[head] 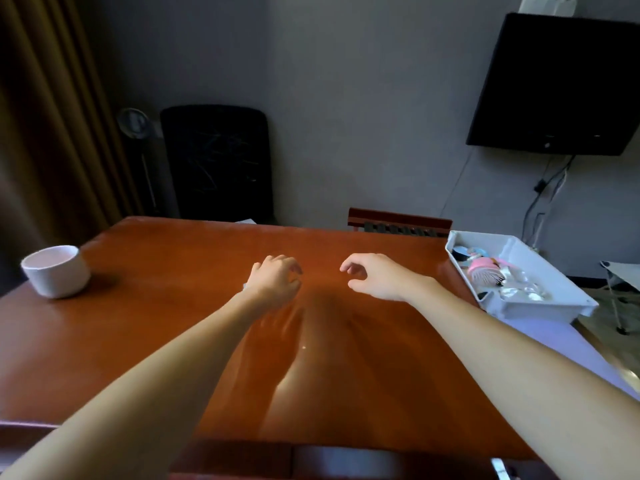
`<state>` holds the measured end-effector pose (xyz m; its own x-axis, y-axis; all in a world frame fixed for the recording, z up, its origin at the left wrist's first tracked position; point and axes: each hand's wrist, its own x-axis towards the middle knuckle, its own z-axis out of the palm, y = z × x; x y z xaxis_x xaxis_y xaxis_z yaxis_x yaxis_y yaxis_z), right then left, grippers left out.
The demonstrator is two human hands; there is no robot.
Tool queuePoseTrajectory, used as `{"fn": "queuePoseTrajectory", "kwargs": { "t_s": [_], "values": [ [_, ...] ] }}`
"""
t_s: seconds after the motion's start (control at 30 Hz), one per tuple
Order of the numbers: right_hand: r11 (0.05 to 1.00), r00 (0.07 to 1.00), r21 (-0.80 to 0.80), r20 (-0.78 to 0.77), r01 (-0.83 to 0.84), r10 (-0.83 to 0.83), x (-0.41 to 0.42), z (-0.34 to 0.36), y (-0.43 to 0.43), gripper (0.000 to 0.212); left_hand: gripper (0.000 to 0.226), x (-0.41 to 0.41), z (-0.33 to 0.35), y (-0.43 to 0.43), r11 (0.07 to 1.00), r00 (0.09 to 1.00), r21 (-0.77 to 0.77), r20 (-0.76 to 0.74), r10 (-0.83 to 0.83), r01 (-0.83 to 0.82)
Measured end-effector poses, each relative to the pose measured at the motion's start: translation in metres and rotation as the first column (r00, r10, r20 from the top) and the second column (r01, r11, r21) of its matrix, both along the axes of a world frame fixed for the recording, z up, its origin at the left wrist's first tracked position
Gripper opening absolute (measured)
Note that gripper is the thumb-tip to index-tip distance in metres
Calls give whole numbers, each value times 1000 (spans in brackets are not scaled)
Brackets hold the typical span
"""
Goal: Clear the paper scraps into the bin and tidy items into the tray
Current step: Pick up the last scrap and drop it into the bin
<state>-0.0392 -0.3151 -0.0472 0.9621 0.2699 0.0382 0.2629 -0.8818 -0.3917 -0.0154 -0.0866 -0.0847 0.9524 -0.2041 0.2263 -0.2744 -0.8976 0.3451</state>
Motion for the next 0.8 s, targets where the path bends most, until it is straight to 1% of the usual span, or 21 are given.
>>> {"fn": "queuePoseTrajectory", "kwargs": {
  "t_s": [0.13, 0.27, 0.43, 0.53, 0.67, 0.73, 0.8],
  "values": [
    [997, 996, 0, -43, -72, 72, 3, -12, 49, 38, 36, -14, -15, 38, 991, 992, -61, -47, 114, -117],
    [993, 990, 2, -69, -120, 120, 6, -23, 91, 44, 35, -20, -26, 64, 991, 987, -66, -113, 111, -119],
    [989, 985, -9, -89, -149, 147, 13, -40, 126, 49, 29, -28, -37, 88, 987, 987, -118, -128, 93, -108],
    [990, 986, 15, -86, -142, 143, 17, -47, 140, 52, 26, -33, -40, 96, 984, 990, -147, -108, 87, -102],
    [988, 985, 31, -68, -154, 156, 21, -55, 161, 53, 21, -39, -41, 106, 987, 994, -131, -63, 85, -93],
    [983, 980, 14, -71, -185, 186, 20, -60, 174, 51, 19, -42, -42, 115, 987, 995, -131, -42, 86, -91],
    [975, 973, 9, -64, -221, 221, 18, -64, 187, 44, 18, -46, -43, 125, 984, 996, -156, -35, 85, -90]
  ]
}}
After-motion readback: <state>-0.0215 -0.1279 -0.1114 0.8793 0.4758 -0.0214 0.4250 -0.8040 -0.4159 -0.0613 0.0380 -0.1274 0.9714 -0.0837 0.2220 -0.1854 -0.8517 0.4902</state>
